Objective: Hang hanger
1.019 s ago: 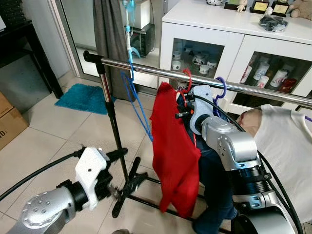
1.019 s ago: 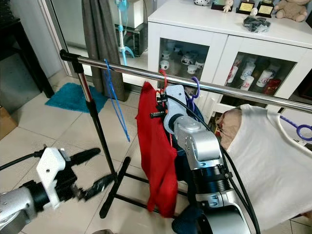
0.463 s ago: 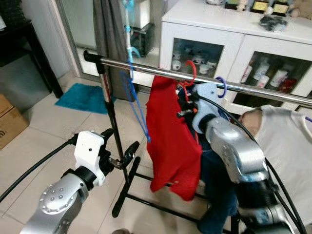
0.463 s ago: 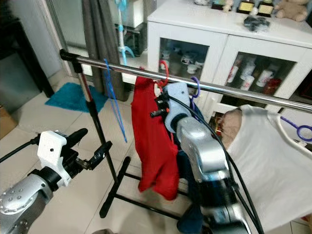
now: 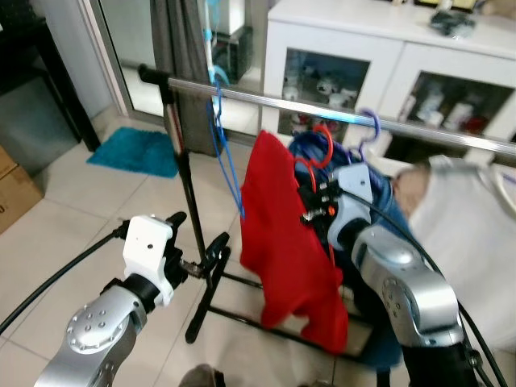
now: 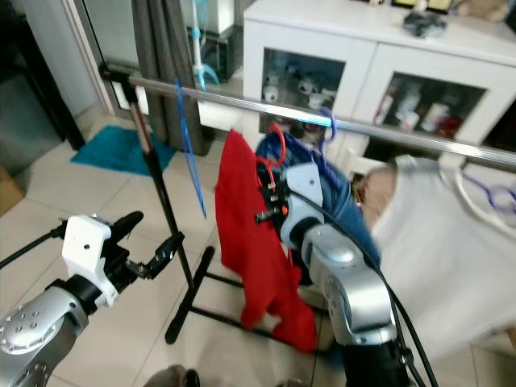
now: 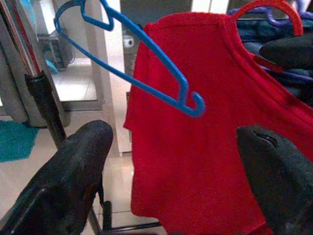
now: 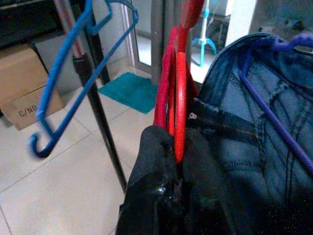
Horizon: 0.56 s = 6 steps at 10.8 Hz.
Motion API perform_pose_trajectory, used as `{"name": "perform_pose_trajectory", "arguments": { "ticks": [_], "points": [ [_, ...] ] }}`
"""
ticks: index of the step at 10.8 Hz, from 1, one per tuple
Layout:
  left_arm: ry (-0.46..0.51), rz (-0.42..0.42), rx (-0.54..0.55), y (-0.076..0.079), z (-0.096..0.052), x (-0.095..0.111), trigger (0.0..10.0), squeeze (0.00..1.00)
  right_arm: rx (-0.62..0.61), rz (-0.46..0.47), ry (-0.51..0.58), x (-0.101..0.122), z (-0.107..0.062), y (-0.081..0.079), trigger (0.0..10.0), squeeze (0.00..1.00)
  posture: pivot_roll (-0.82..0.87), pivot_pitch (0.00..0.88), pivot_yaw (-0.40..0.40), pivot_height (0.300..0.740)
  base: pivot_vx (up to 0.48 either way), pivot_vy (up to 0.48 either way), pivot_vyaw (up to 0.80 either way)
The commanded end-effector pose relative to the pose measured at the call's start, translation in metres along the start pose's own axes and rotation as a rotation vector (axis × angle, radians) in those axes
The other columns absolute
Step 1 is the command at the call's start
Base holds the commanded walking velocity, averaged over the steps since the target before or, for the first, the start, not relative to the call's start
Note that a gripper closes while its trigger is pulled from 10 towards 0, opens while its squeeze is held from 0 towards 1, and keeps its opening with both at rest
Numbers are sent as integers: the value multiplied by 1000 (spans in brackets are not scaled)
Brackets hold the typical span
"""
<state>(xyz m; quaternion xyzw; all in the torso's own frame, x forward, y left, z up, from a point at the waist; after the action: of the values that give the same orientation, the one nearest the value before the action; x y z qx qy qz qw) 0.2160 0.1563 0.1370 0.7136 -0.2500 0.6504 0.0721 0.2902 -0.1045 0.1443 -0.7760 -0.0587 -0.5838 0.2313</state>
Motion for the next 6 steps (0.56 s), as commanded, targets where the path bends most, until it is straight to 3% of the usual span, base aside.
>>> {"name": "perform_pose_trajectory", "arguments": {
  "ticks": [1,6],
  "points": [
    [-10,10,-8,0,0,0,10000,161,21,-11,53,12,-5,-4,0,0,21,0,14,740,-251,0,0],
    [-7,17,-21,0,1,1,10000,153,26,-22,56,12,-6,-5,0,0,21,0,13,740,-253,0,0]
  ]
}}
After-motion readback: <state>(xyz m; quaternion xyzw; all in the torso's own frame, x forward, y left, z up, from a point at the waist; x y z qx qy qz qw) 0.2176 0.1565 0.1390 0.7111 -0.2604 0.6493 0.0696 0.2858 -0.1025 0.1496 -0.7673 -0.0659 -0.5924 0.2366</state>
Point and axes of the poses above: a point about 5 cm out from each wrist's last joint towards the gripper, its own z axis pointing out of the wrist towards the gripper, its own x axis along the axis of the wrist's last joint, y = z × x, the point moved 1 cm from there along z, pointing out of the wrist towards the gripper, and after that the axes turned 12 degrees about z, right-handed, at the moved point
